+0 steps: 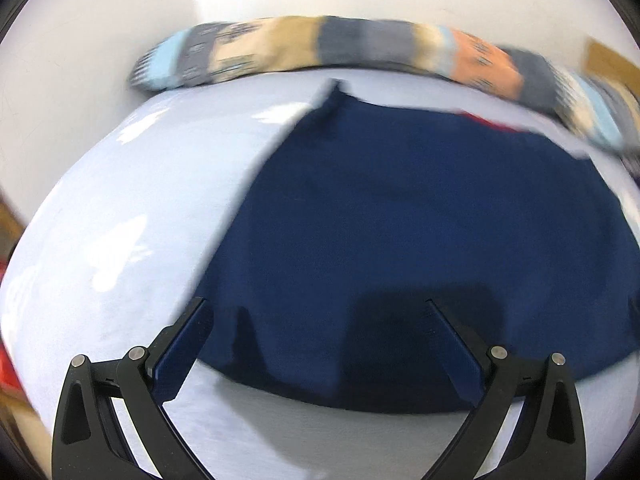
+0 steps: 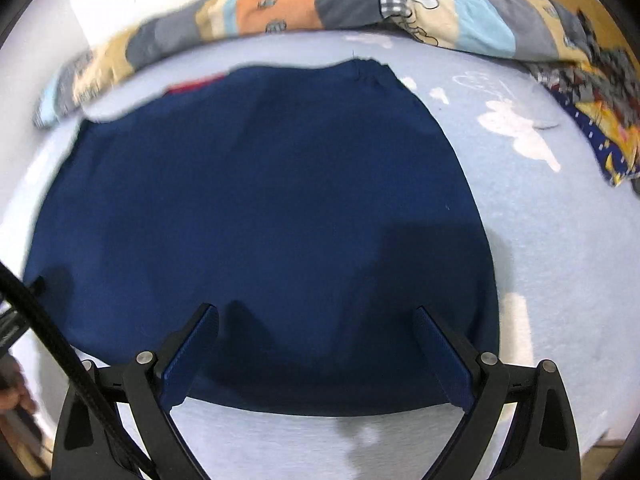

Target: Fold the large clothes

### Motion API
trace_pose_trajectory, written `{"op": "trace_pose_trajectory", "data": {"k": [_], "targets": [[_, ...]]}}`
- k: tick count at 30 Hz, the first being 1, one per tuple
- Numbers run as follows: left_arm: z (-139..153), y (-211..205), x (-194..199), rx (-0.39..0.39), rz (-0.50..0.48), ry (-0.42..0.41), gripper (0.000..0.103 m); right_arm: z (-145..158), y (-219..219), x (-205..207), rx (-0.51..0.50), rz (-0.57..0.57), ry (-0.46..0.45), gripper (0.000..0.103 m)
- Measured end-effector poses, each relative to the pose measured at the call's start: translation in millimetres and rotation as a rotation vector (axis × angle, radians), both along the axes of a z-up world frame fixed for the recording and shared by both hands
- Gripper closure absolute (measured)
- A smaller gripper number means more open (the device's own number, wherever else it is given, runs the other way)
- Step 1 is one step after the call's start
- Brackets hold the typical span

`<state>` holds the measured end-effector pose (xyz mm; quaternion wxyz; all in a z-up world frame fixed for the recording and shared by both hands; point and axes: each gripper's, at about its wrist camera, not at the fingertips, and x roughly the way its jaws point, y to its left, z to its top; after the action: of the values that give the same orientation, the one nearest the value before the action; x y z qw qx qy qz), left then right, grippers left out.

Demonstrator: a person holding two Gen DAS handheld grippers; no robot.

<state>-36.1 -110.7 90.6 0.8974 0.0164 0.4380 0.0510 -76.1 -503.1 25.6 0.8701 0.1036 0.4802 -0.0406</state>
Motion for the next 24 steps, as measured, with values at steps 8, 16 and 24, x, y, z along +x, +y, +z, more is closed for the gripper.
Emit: {"op": "trace_pose_trajectory", "data": {"k": [8,16,24], "targets": [[-29.0,31.8,18.0,-0.068,0.071,0.129,0.000,-13.5,-5.9,2.2,0.047,-0.014,0.068,0.003],[-15.9,35.4,17.5,-0.047,0.078,0.074,0.000,4.7,-24.7,-9.7,0.080,-0.065,0.015,0.003],[-28.3,67.8,14.6,-0.190,0.156,0.114,0.000,-17.4,-76.2,-15.0,0.188,-0.208,0.074,0.003]]}}
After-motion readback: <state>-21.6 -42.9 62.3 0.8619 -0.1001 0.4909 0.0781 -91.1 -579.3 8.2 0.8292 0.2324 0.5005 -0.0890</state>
